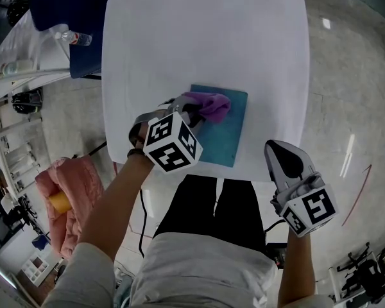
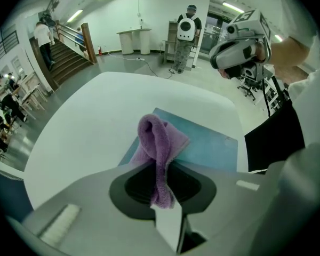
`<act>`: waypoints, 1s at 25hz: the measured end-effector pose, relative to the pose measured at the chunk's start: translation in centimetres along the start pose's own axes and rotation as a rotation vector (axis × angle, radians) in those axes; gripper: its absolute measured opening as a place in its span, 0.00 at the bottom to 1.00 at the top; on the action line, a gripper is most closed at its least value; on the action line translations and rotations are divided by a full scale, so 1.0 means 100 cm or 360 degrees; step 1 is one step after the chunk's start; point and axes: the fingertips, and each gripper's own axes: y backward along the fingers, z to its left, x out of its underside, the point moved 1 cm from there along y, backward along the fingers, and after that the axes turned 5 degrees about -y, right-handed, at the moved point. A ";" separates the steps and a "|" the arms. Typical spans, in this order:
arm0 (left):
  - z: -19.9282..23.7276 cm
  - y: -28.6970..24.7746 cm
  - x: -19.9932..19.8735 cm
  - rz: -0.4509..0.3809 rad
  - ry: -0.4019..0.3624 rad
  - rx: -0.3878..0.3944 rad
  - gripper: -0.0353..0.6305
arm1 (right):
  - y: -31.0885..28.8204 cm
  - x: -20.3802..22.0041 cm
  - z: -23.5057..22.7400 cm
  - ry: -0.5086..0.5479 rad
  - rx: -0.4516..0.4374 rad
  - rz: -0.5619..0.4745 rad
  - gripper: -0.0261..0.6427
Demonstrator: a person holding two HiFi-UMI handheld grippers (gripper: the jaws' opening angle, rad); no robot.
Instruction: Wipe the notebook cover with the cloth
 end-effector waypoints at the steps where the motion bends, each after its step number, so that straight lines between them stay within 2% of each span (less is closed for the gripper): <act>1: -0.003 0.000 0.001 0.0003 -0.0004 0.0006 0.14 | 0.000 0.000 0.000 0.0001 -0.0002 0.0000 0.06; 6: -0.022 0.003 0.007 0.0027 -0.0032 0.0041 0.14 | -0.002 -0.002 0.003 0.0009 -0.0017 -0.0005 0.06; 25: -0.098 0.010 0.024 0.0072 -0.0002 0.0216 0.14 | 0.000 0.003 0.014 0.0054 -0.0083 0.0021 0.06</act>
